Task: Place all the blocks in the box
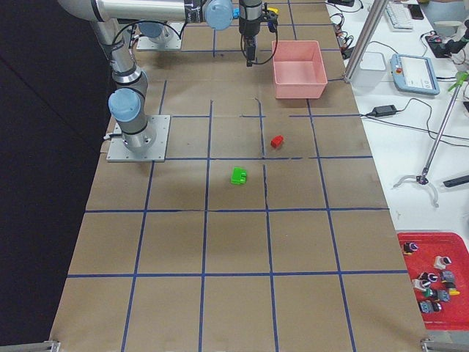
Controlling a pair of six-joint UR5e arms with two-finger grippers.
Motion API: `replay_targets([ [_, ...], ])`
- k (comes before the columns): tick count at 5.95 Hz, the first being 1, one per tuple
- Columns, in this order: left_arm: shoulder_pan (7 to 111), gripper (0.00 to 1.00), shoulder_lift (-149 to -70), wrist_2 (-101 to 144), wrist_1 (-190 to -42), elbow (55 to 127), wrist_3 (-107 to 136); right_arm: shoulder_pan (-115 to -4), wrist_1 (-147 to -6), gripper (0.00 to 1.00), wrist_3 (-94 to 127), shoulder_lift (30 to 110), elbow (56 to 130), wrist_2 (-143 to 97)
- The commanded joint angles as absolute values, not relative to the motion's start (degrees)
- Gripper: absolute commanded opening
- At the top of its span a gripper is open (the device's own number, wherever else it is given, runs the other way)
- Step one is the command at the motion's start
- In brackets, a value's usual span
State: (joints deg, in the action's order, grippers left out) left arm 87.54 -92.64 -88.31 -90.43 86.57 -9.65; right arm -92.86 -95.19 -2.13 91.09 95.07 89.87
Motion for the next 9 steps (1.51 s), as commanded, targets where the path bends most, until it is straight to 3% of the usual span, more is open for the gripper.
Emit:
replay_targets([
  [1,87.54,1.0,-92.64,-88.42,-90.26,86.57,-9.67,-92.9,-95.27,1.0,-1.85,91.23,94.75,89.82],
  [6,87.19,1.0,-92.64,-88.33,-90.09,86.66,-9.67,-92.55,-95.19,1.0,-2.11,91.23,94.92,89.91],
  [9,75.97,1.0,-92.47,-88.41,-90.09,86.57,-9.84,-92.46,-95.19,1.0,-2.2,91.14,95.18,89.91],
])
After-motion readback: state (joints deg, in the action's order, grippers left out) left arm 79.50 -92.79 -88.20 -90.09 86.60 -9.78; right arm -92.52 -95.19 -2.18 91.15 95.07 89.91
